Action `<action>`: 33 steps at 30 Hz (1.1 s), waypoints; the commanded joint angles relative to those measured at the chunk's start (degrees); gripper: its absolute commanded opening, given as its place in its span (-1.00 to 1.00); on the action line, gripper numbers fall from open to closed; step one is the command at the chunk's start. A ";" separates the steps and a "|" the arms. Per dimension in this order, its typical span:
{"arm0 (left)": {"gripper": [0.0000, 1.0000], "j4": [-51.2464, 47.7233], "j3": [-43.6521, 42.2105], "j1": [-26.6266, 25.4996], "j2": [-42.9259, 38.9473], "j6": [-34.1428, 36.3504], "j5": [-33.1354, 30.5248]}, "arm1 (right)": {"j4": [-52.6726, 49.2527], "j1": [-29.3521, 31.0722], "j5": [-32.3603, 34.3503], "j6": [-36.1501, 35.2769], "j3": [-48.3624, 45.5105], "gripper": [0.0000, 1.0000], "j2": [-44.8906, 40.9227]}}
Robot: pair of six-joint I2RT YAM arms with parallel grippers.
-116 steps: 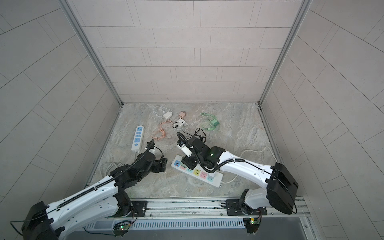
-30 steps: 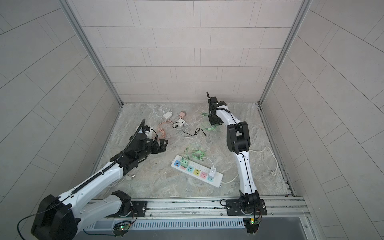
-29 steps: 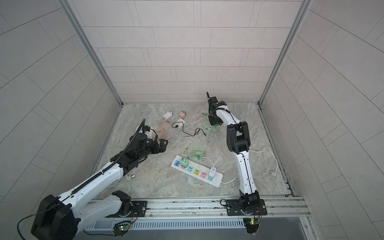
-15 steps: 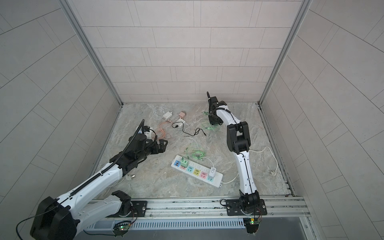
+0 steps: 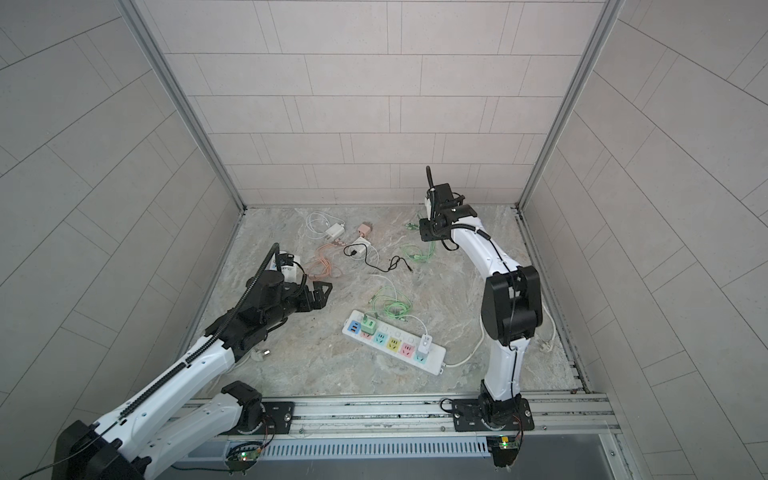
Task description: Insert the plug
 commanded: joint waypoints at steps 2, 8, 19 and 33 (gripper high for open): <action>0.99 3.87 0.69 0.18 -0.03 -1.08 5.04 | 9.50 3.23 -7.23 4.47 -9.84 -0.78 -7.02; 0.99 13.28 -1.51 -0.62 2.59 -4.79 11.77 | 25.41 12.01 -7.89 10.67 -26.40 -0.77 -16.93; 0.91 23.63 -4.20 -2.93 8.08 -8.74 14.66 | 41.76 21.01 -3.05 15.54 -37.94 -0.76 -18.65; 0.81 36.68 -2.32 -4.34 19.69 -12.69 16.20 | 48.60 23.86 -2.87 14.50 -42.11 -0.77 -19.69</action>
